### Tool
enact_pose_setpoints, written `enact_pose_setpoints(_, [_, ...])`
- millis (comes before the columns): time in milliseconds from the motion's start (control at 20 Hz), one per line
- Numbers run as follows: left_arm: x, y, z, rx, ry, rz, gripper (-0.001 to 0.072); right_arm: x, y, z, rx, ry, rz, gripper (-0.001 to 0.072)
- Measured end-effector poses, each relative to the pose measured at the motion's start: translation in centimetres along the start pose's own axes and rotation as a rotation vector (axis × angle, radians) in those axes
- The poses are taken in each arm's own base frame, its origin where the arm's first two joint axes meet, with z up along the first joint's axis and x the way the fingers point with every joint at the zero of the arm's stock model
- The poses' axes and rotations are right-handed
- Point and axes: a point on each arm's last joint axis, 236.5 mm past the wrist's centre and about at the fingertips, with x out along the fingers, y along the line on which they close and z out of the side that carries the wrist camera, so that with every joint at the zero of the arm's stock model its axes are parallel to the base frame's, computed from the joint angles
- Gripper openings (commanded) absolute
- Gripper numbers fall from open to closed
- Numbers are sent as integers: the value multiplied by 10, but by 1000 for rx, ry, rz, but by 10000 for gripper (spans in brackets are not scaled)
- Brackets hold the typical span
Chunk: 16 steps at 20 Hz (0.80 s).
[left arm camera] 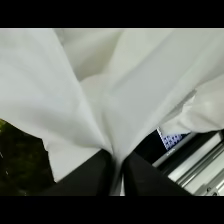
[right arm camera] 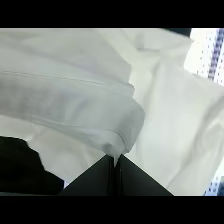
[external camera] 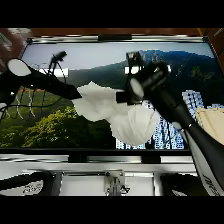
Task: Fold the shirts.
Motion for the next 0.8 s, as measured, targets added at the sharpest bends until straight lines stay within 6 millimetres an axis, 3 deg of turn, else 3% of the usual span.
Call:
enact_pose_setpoints(50, [15,4,-13,-22,54,-16,696,11,3,-18,19,28,-29,71])
enact_pose_setpoints(150, [34,11,-35,-68,145,-41,695,30,12,-45,50,62,-50,72])
enact_pose_setpoints(250, [40,18,-48,-115,191,-54,677,43,19,-60,80,76,-45,72])
enact_pose_setpoints(550, [23,49,-77,-269,265,0,658,55,32,-70,121,69,-12,72])
enact_pose_setpoints(600, [24,46,-82,-280,275,-2,607,56,33,-71,122,68,-8,72])
enact_pose_setpoints(700, [31,37,-85,-285,276,10,602,57,34,-71,126,65,-4,72])
enact_pose_setpoints(800, [41,19,-77,-269,235,13,602,57,35,-71,127,64,-1,72])
